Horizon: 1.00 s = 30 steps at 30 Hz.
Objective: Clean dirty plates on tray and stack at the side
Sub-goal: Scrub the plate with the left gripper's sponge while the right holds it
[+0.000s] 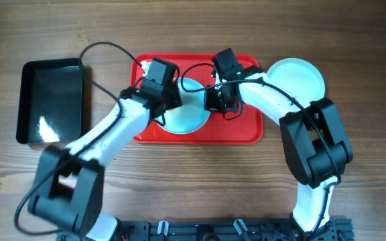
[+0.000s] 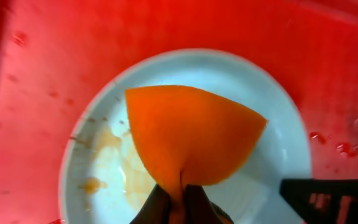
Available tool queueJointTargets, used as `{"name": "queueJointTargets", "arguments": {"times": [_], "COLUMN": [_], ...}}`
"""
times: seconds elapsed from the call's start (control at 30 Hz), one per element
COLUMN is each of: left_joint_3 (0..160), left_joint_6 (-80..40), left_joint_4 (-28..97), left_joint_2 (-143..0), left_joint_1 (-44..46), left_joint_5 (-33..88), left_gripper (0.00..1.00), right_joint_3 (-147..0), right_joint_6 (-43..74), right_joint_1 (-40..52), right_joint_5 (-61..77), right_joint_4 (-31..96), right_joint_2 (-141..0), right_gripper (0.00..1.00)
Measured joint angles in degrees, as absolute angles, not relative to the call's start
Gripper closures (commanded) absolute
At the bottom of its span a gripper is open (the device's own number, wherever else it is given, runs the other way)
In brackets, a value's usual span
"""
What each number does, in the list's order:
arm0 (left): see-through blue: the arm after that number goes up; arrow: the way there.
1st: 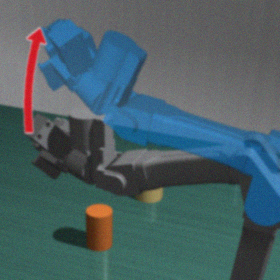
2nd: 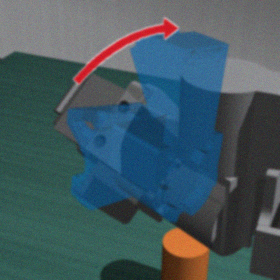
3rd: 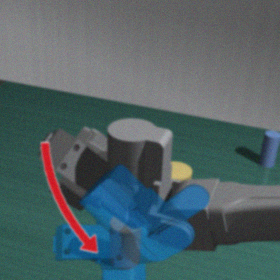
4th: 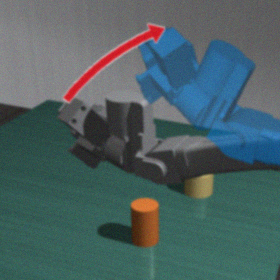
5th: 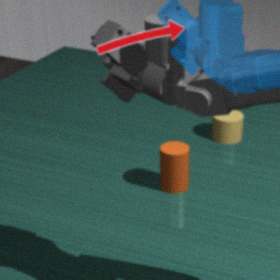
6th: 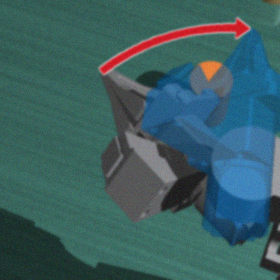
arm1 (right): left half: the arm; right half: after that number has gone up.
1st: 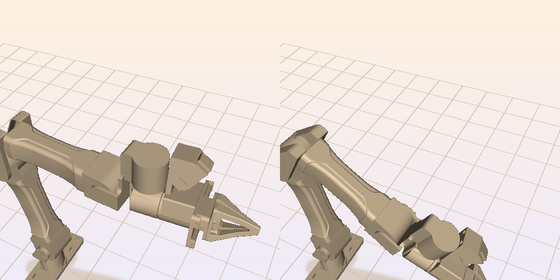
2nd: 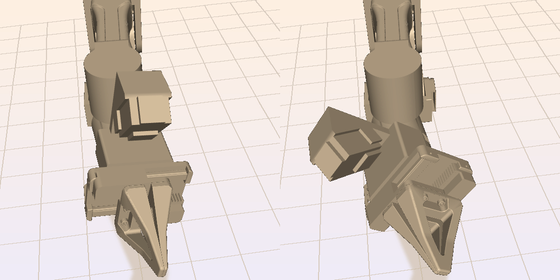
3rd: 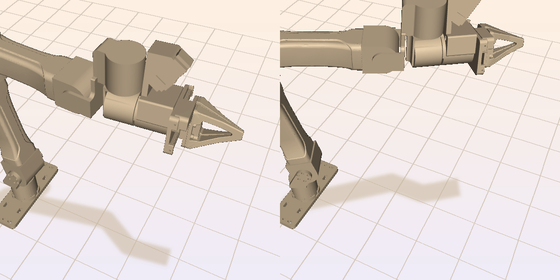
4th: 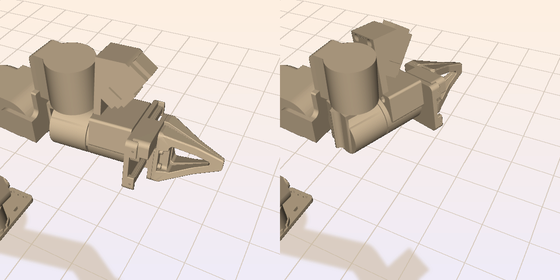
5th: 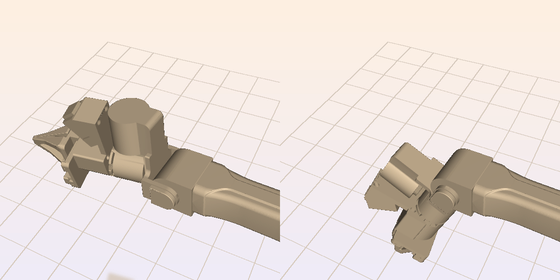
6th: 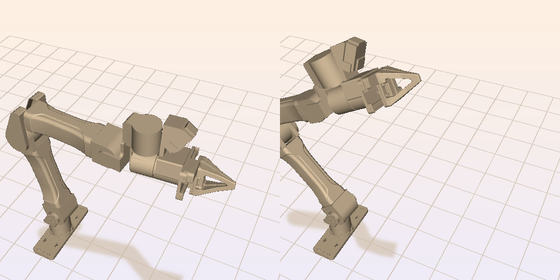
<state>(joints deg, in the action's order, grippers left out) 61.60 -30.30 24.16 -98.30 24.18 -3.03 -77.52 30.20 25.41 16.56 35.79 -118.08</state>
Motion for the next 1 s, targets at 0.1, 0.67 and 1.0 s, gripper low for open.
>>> {"name": "queueJointTargets", "arguments": {"times": [0.1,0.67,1.0], "left_joint_3": [61.5,63.0,64.1], "left_joint_6": [-30.3,-30.3,-28.6], "left_joint_4": [22.5,15.0,20.3], "left_joint_2": [-102.2,-109.8,-109.5], "left_joint_1": [24.2,23.1,20.8], "left_joint_5": [-0.9,-3.9,-12.3], "left_gripper": [0.96,0.96,0.96], "right_joint_3": [-77.5,-77.6,-77.8], "right_joint_6": [30.2,30.5,30.5], "right_joint_1": [25.4,25.0,25.5], "right_joint_5": [16.6,16.5,16.6], "right_joint_4": [35.8,36.4,36.6], "right_joint_2": [-118.1,-118.1,-118.1], "right_gripper": [0.96,0.96,0.96]}}
